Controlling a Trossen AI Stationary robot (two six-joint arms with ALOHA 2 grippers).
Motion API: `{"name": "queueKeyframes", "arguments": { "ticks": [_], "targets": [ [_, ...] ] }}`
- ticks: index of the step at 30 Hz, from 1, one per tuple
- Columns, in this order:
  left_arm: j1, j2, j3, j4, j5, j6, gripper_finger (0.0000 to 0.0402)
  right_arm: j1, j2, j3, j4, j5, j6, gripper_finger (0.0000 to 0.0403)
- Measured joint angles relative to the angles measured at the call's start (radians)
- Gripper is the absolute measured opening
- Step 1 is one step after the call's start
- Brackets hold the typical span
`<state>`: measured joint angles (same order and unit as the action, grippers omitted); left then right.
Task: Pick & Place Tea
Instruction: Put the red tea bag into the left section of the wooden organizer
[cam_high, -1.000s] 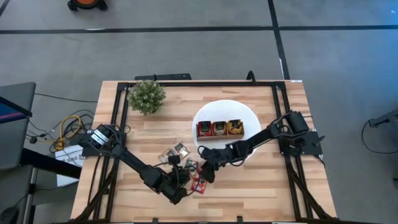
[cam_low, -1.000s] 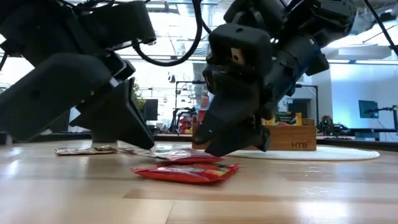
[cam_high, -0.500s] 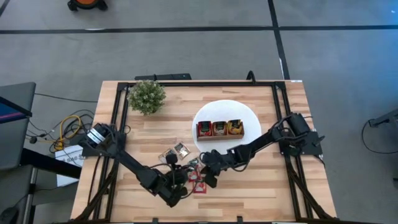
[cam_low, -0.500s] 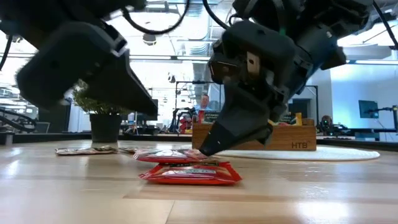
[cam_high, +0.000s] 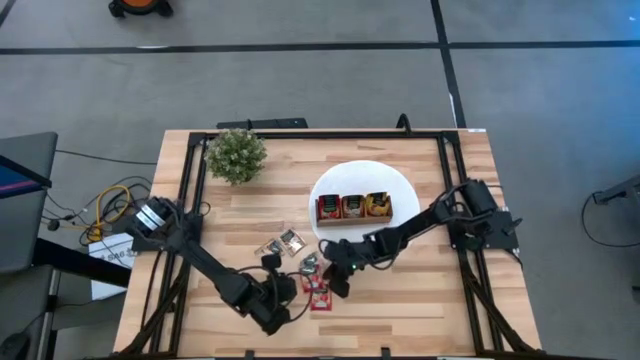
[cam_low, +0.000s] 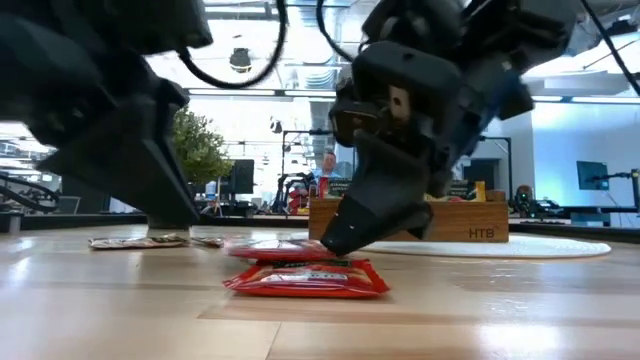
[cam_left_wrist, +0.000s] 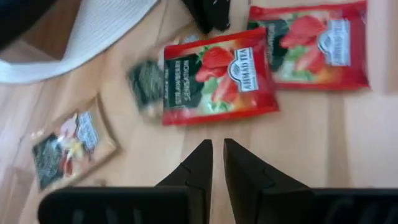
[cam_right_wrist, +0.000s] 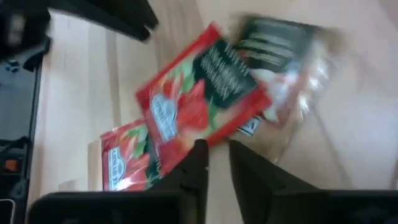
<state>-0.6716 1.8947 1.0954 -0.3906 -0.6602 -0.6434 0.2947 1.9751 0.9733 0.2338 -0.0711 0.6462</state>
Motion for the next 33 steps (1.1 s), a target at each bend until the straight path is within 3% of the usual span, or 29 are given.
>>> {"name": "queueKeyframes", "arguments": {
  "ticks": [3,10,16,22,28,33],
  "targets": [
    [0.021,0.021,0.0,0.018,-0.007,0.021,0.0032,-0.034,0.0,0.0,0.02,-0.057,-0.018,0.0087],
    [0.06,0.055,0.0,0.058,-0.026,0.027,0.0032,-0.08,0.0,0.0,0.033,-0.072,-0.011,0.0192],
    [0.073,0.063,0.0,0.1,-0.087,0.028,0.0032,-0.087,0.0,0.0,0.033,-0.098,0.009,0.0223],
    [0.083,0.069,0.0,0.117,-0.141,0.025,0.0032,-0.072,0.0,0.0,0.036,-0.147,0.009,0.0177],
    [0.083,0.069,0.0,0.122,-0.181,0.024,0.0032,-0.052,0.0,0.0,0.032,-0.178,-0.04,0.0079],
    [0.056,0.021,0.0,0.018,-0.192,-0.019,0.0032,-0.038,0.0,0.0,0.028,-0.189,-0.072,0.0008]
  ]
}}
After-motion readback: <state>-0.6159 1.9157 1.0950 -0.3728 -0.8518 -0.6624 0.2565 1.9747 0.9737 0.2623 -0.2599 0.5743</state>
